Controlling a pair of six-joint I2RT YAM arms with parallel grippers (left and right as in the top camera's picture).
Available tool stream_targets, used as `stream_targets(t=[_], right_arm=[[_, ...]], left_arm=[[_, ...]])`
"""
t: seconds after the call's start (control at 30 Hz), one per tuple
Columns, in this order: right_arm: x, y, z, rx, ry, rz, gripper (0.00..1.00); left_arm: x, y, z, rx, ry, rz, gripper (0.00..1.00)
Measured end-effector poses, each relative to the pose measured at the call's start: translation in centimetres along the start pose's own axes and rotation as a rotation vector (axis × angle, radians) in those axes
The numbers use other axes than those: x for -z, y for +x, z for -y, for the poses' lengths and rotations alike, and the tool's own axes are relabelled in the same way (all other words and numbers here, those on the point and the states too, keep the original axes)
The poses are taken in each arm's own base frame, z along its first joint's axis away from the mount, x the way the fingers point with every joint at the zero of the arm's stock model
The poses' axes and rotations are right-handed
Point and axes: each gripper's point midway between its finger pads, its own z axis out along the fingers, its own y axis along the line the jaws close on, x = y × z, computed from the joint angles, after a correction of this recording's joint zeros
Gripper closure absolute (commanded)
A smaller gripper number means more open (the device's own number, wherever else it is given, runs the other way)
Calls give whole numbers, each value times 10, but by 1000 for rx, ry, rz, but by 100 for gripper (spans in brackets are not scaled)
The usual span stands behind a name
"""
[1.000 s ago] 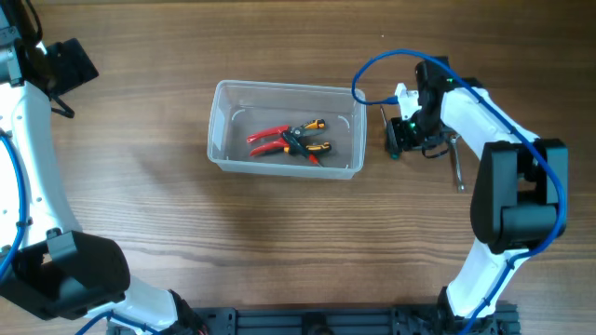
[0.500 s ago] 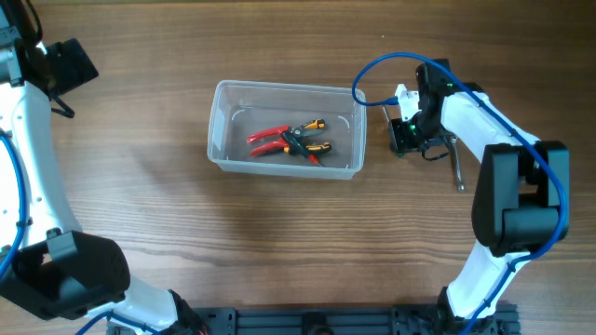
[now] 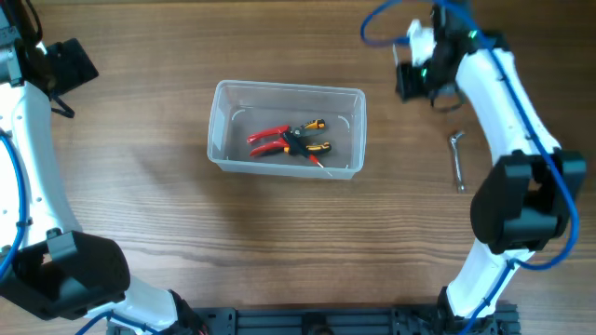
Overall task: Pack container
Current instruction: 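Carry the green screwdriver with the right gripper into the container and release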
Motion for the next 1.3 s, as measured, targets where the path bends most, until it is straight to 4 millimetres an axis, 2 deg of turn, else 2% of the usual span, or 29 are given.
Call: stream_targets(t=[0.1, 0.2, 0.37, 0.57, 0.63, 0.7, 0.8, 0.9, 1.03, 1.1, 1.3], right_arm=[[39, -34, -12, 70, 0, 93, 96], [51, -42, -33, 153, -30, 120, 96], [45, -16, -92, 384, -142, 30, 96], [39, 13, -180, 748, -242, -1, 96], [38, 20, -200, 839, -259, 3, 96], [37, 21, -211, 887, -265, 16, 95], [34, 20, -211, 899, -265, 17, 94], [20, 22, -207, 891, -268, -17, 95], [-19, 33, -201, 868, -282, -109, 95], [-49, 45, -195, 834, -290, -187, 96], [-78, 60, -191, 780, -300, -269, 95]], left_arm=[[0, 0, 0, 0, 1, 0, 0], [0, 0, 0, 0, 1, 0, 0], [0, 0, 0, 0, 1, 0, 0], [0, 0, 0, 0, 1, 0, 0], [0, 0, 0, 0, 1, 0, 0], [0, 0, 0, 0, 1, 0, 0], [0, 0, 0, 0, 1, 0, 0], [0, 0, 0, 0, 1, 0, 0], [0, 0, 0, 0, 1, 0, 0], [0, 0, 0, 0, 0, 0, 0], [0, 0, 0, 0, 0, 0, 0]])
